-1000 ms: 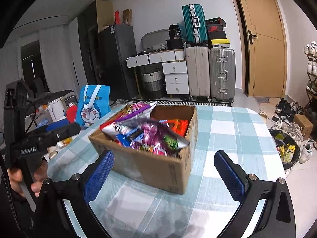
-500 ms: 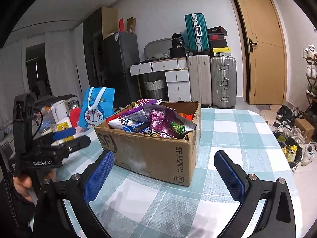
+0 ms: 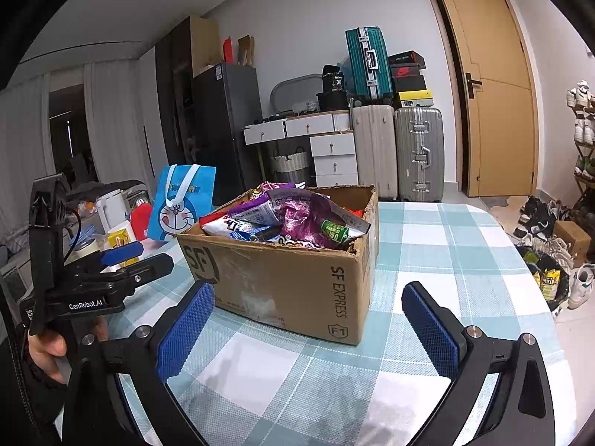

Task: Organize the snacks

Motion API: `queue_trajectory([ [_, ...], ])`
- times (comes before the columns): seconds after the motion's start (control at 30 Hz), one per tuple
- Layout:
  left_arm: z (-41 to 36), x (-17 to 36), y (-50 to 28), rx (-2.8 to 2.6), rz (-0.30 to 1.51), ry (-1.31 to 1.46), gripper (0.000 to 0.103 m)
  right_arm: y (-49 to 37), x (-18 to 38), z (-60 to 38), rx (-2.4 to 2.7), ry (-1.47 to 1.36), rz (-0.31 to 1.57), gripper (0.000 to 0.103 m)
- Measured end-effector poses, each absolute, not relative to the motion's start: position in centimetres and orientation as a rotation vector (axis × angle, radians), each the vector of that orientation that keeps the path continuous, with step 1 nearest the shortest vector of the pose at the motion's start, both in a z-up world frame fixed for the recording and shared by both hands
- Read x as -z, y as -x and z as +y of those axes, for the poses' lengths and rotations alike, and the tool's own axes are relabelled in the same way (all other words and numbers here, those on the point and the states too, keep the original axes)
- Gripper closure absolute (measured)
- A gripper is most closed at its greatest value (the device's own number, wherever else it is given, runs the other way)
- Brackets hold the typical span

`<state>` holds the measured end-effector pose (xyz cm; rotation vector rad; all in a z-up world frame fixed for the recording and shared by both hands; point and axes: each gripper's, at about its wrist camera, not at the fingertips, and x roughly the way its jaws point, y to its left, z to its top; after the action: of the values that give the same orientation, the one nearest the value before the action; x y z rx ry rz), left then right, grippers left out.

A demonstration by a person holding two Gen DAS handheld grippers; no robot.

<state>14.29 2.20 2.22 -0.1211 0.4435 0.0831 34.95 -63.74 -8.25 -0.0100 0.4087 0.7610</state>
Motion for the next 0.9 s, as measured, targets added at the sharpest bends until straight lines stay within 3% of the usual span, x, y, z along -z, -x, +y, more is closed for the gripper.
queue_trajectory([
  [0.9, 1.96, -2.06, -14.56, -0.074, 0.448, 0.111, 0.001, -34.59, 8.16, -63.57, -0.764, 0.022, 0.39, 0.0],
])
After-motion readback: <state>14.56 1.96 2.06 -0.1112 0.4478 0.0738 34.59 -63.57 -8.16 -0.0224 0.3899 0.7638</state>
